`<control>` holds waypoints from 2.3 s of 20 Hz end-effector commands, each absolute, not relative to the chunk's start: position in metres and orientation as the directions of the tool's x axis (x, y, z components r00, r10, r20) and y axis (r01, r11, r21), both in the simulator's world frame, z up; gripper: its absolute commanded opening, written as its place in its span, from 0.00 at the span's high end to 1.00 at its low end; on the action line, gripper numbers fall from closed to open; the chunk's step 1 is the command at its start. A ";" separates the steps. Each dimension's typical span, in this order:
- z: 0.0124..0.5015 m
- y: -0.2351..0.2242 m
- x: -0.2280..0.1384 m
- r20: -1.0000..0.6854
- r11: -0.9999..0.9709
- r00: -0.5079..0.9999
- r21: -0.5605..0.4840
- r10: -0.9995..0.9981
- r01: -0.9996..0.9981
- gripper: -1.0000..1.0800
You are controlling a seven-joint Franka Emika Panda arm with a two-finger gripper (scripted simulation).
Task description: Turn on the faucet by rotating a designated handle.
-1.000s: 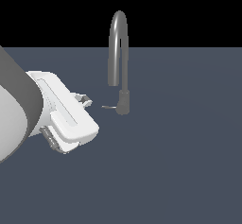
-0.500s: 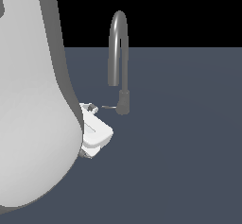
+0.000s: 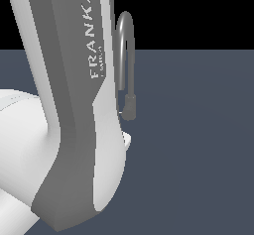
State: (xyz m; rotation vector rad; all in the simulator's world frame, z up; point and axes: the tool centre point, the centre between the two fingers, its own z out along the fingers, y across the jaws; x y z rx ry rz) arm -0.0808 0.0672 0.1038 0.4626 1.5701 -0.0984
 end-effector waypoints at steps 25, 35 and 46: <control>0.070 0.040 -0.051 -1.000 0.989 0.000 0.002 0.002 0.149 1.00; 0.094 0.048 -0.050 -1.000 0.989 0.000 0.002 0.002 0.149 1.00; 0.115 0.046 -0.050 -1.000 0.988 -0.008 0.000 0.002 0.153 1.00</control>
